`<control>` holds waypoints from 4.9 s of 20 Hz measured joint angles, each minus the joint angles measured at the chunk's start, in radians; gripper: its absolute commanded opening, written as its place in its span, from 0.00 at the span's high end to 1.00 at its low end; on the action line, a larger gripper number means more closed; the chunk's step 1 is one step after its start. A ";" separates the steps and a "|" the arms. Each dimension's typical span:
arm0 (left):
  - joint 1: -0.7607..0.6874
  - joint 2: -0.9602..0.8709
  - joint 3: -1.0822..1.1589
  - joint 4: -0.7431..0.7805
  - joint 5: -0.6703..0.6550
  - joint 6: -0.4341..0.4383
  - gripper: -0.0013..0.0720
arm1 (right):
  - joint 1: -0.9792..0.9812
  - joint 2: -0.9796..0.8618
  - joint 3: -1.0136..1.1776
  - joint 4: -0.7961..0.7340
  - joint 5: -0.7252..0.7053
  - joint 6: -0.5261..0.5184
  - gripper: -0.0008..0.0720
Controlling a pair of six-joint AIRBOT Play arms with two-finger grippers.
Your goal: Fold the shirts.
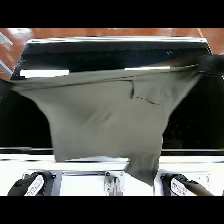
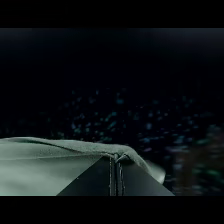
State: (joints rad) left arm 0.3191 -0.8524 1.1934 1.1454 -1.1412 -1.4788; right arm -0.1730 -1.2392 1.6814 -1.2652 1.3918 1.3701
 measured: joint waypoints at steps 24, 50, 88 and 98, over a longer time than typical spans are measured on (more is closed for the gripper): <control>-0.072 -0.850 0.186 0.000 0.091 0.084 0.93 | 0.143 -0.635 -0.057 0.013 -0.291 0.087 0.92; 0.351 -0.523 -0.542 -0.182 -0.145 0.301 0.17 | -0.275 -0.253 -0.453 0.105 0.105 0.016 0.19; 0.160 -0.483 -0.262 -0.282 0.019 0.388 0.93 | 0.030 -0.180 -0.613 0.369 -0.424 -0.229 0.92; 0.058 -0.853 0.157 -0.394 0.063 0.301 0.53 | 0.095 -0.571 -0.188 0.373 -0.612 -0.096 0.86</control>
State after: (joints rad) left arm 0.3771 -1.7050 1.3502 0.7513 -1.0782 -1.1782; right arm -0.0784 -1.8099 1.4929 -0.8917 0.7795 1.2739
